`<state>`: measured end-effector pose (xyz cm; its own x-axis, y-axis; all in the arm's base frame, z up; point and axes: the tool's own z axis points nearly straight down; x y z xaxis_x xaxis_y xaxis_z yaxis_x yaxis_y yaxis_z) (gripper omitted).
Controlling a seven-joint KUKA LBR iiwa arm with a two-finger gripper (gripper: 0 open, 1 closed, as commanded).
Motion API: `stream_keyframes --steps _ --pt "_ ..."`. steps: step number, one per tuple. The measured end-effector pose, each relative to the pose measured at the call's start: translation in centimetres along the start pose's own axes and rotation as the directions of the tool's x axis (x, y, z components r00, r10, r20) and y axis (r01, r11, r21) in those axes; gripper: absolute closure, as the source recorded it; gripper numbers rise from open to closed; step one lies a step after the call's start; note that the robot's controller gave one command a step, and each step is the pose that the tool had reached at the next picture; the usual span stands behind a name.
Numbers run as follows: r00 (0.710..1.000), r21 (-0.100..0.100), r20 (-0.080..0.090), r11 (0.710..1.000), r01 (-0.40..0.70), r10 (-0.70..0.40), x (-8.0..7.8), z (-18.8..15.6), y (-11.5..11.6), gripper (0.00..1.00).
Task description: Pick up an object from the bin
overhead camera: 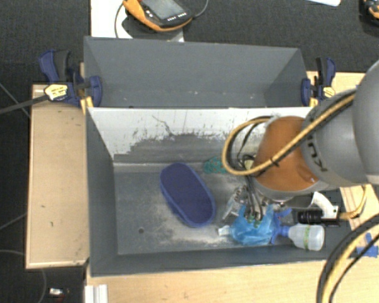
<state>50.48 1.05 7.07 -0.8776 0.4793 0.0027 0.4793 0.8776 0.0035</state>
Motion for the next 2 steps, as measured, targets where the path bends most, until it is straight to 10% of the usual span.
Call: stream_keyframes --steps 2 --pt "1.0 0.0 0.0 1.0 -0.002 0.002 0.0 0.0 -0.01 1.0"
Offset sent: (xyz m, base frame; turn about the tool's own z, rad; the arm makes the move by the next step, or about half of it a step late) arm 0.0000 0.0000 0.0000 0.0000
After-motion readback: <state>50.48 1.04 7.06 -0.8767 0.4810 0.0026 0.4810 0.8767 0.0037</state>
